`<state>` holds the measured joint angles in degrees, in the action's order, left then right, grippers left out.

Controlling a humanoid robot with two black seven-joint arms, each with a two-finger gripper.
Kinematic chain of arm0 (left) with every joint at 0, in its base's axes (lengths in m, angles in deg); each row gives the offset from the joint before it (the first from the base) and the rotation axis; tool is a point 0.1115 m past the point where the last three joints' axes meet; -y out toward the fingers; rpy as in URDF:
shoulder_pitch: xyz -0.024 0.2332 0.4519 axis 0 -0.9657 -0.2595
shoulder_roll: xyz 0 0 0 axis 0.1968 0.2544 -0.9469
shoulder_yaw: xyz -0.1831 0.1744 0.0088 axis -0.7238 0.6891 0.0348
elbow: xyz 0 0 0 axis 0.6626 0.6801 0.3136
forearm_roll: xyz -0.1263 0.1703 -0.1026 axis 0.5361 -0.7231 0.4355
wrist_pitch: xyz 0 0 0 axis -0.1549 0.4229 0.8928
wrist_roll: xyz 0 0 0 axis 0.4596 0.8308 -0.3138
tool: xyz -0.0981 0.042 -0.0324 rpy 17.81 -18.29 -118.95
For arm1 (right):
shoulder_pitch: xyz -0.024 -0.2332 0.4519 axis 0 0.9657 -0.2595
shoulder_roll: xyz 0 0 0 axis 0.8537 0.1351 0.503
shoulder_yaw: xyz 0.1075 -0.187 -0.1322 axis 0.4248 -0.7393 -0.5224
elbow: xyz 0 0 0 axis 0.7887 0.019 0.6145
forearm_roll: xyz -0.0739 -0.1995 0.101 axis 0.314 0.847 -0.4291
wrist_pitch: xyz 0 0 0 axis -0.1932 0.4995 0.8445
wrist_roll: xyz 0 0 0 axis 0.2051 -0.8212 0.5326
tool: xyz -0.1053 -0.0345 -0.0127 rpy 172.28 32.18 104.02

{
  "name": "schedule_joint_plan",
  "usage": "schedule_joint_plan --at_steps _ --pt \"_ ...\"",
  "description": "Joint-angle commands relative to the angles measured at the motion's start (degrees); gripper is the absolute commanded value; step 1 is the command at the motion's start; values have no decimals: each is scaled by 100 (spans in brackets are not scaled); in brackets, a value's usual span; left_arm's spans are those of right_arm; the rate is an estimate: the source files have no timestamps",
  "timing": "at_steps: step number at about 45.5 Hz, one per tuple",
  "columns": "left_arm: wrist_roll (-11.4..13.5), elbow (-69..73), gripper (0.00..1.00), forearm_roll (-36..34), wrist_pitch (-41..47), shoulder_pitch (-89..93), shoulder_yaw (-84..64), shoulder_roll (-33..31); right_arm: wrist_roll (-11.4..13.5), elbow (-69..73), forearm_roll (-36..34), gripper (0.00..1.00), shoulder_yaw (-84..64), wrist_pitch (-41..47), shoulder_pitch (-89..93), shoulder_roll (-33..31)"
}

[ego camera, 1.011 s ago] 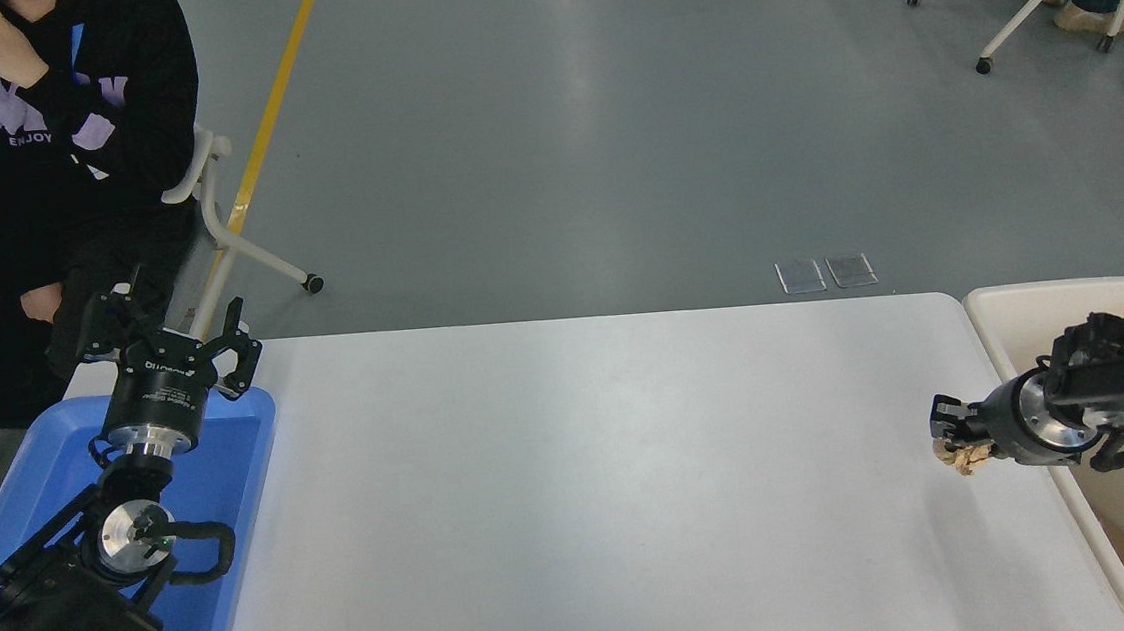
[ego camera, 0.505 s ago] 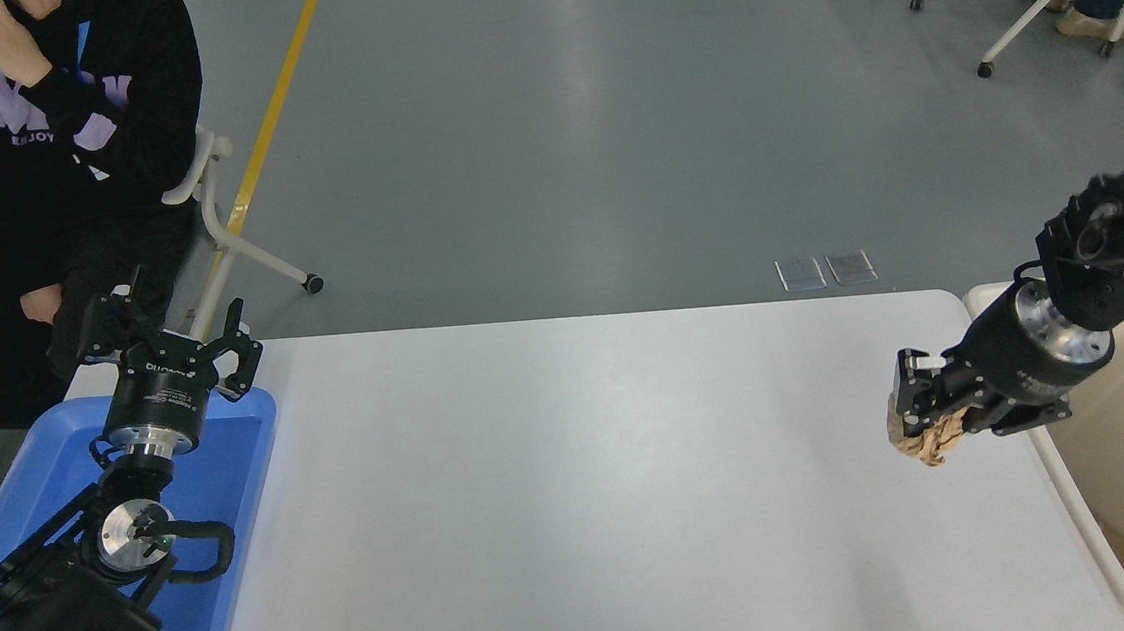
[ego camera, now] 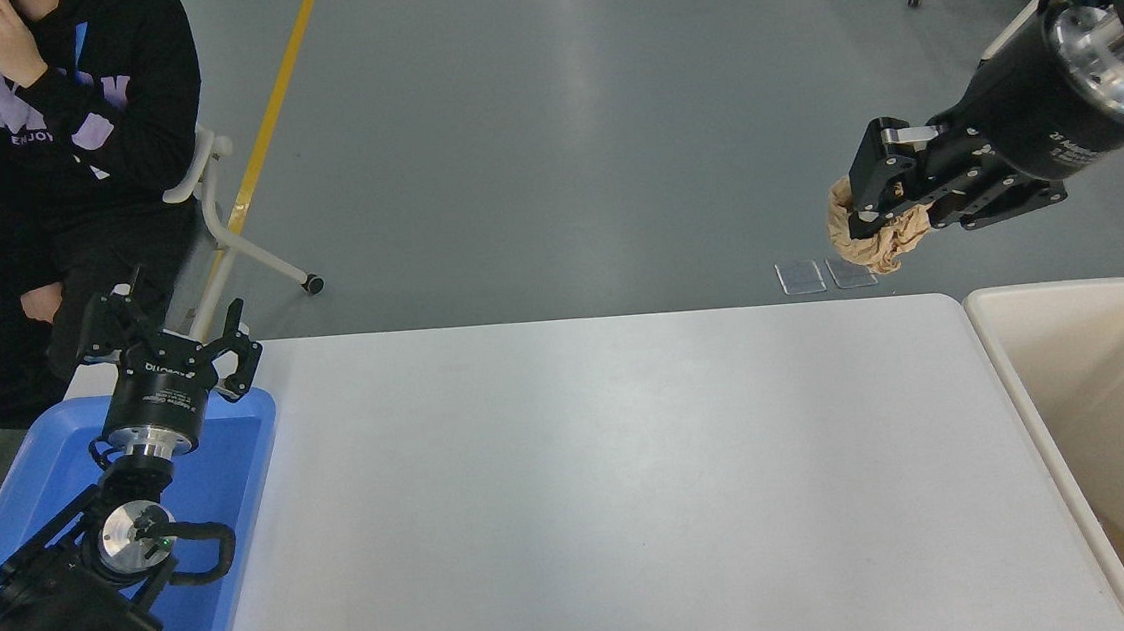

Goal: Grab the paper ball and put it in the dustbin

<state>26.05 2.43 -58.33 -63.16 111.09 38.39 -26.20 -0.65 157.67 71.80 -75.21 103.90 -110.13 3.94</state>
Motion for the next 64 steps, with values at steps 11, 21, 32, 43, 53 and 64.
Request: schedule_joint_plan --at_steps 11,21,32,43,53,64 --pt "0 8 99 0 0 -1 0 4 8 -169 -19 0 -603 37 -254 -33" --pt "0 -1 99 0 9 -1 0 4 8 -581 -63 0 -1007 37 -263 -358" --pt "0 8 99 0 9 -1 9 -5 17 -1153 -63 0 -1639 37 -122 -735" --pt "0 8 99 0 26 -1 9 4 52 -1224 33 0 -1798 28 896 -1579" --pt "0 8 99 0 26 -1 9 -5 17 -1636 -55 0 -1167 -2896 3417 -2037" --pt "0 8 99 0 26 -1 9 -5 26 -2910 -37 0 968 -4323 6512 -1984"
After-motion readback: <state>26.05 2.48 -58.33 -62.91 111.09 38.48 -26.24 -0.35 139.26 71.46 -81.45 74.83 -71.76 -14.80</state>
